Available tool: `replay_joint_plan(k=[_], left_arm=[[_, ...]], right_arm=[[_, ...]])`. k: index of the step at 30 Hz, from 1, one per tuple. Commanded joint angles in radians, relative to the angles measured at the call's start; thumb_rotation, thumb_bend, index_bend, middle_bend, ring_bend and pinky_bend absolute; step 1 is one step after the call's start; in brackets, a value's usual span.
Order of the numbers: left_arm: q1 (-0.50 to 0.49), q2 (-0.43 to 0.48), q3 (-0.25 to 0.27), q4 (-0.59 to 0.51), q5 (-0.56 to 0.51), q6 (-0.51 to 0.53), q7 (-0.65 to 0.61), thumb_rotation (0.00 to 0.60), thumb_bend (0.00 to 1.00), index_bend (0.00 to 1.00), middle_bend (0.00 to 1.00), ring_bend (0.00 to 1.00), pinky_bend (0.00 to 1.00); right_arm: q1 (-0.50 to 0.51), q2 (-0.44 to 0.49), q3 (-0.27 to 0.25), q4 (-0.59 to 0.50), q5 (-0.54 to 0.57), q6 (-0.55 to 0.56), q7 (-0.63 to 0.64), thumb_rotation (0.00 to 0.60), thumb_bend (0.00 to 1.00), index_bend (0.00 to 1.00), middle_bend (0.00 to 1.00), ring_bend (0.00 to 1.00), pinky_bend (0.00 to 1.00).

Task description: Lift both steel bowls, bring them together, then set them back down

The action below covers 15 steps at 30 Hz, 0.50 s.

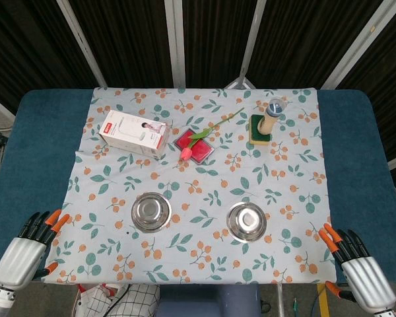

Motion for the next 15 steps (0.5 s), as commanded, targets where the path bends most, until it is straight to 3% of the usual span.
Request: replay_joint_plan(k=[1,9,15], left_arm=[[0.000,0.000,0.000,-0.001,-0.002,-0.001,0.002,0.600,0.08,0.00,0.00,0.00,0.00],[-0.008,-0.014,0.005,0.002,0.014,-0.011,0.005,0.600,0.08,0.00,0.00,0.00,0.00],[-0.047,-0.048,-0.003,-0.017,0.015,-0.079,0.023,0.600,0.09,0.00,0.00,0.00,0.00]], right_arm=[[0.000,0.000,0.000,0.000,0.001,-0.001,0.000,0.600,0.19,0.00,0.00,0.00,0.00],[-0.002,0.005,-0.006,0.001,-0.009,0.007,0.013,0.600,0.19,0.00,0.00,0.00,0.00],[0.005,0.014,0.001,0.004,0.005,0.004,0.044,0.600,0.19,0.00,0.00,0.00,0.00]])
